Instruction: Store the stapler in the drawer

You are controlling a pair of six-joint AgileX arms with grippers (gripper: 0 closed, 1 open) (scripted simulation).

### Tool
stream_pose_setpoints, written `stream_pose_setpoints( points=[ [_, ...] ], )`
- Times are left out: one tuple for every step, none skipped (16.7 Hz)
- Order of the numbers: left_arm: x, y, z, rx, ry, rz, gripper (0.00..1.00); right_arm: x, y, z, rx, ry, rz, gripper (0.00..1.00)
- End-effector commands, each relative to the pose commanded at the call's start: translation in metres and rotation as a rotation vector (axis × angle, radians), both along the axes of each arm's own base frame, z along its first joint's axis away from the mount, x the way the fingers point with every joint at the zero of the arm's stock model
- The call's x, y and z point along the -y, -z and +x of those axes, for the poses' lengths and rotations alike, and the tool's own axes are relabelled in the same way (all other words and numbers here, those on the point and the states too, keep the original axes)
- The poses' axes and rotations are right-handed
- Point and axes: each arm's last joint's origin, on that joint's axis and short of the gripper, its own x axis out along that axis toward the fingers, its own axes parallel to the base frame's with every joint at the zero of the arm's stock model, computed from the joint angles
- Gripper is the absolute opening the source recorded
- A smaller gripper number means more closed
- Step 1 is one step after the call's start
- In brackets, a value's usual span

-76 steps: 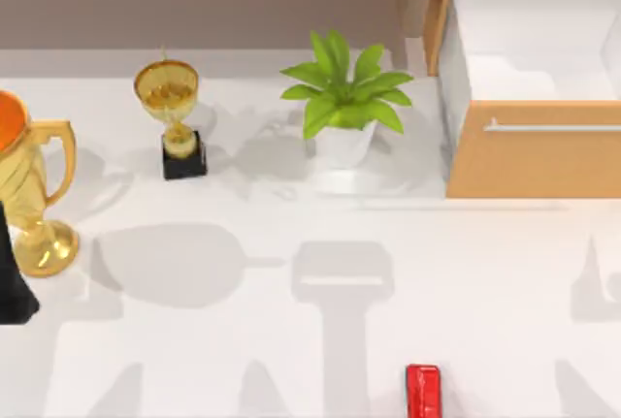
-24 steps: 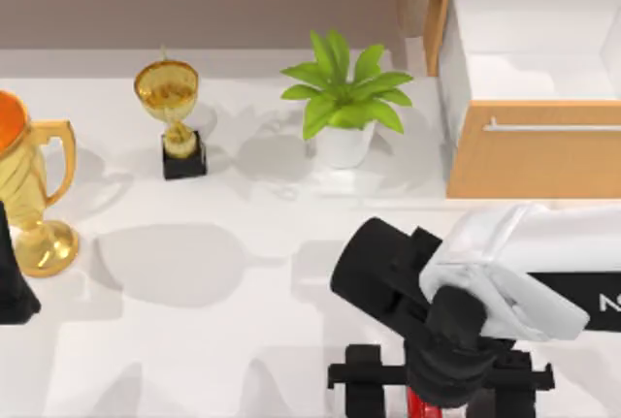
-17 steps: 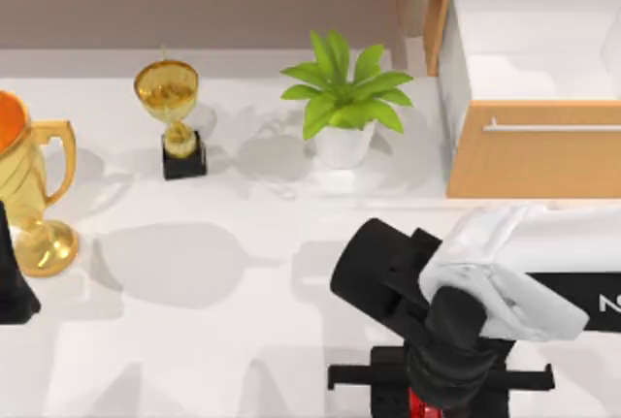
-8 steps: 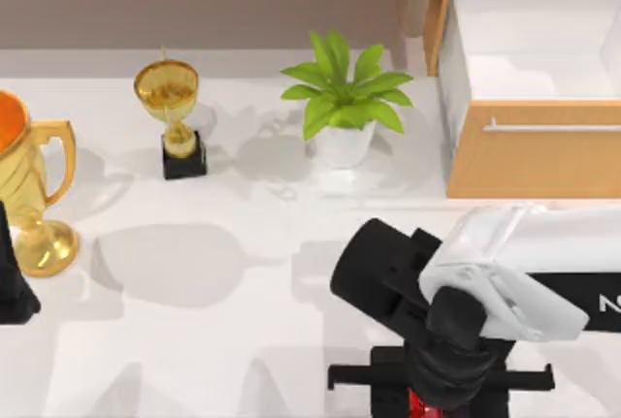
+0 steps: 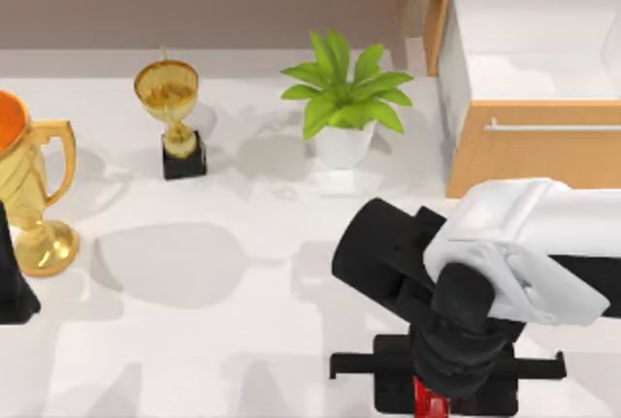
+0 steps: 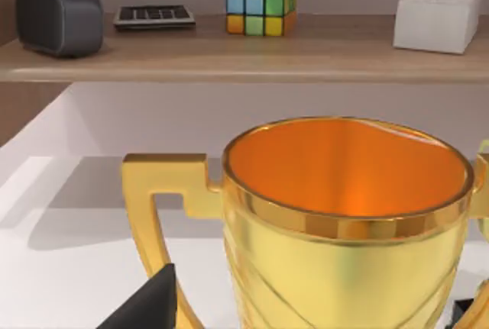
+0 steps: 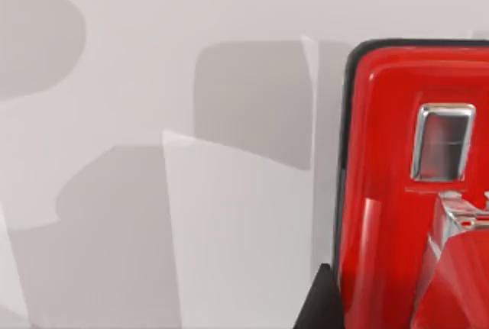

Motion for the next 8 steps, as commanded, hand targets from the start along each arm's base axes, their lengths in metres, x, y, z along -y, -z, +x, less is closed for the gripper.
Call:
stream_pose_setpoints(
  points=[
    [0.0, 0.0, 0.0, 0.0, 0.0, 0.0, 1.0, 0.0, -0.003, 0.0, 0.004, 0.0, 0.005, 0.0],
    [0.0, 0.0, 0.0, 0.0, 0.0, 0.0, 1.0, 0.0, -0.003, 0.0, 0.004, 0.0, 0.005, 0.0],
    [0.0, 0.0, 0.0, 0.0, 0.0, 0.0, 1.0, 0.0, -0.003, 0.0, 0.004, 0.0, 0.005, 0.0],
    [0.0, 0.0, 0.0, 0.0, 0.0, 0.0, 1.0, 0.0, -0.001, 0.0, 0.001, 0.001, 0.002, 0.0],
    [0.0, 0.0, 0.0, 0.0, 0.0, 0.0, 1.0, 0.0, -0.001, 0.0, 0.001, 0.001, 0.002, 0.0],
    [0.0, 0.0, 0.0, 0.0, 0.0, 0.0, 1.0, -0.001, -0.003, 0.002, 0.007, 0.0, 0.007, 0.0],
    [0.0, 0.0, 0.0, 0.0, 0.0, 0.0, 1.0, -0.002, -0.007, 0.006, 0.019, -0.001, 0.014, 0.0],
    [0.0, 0.0, 0.0, 0.0, 0.0, 0.0, 1.0, -0.004, -0.013, 0.012, 0.034, -0.004, 0.022, 0.0]
  ],
)
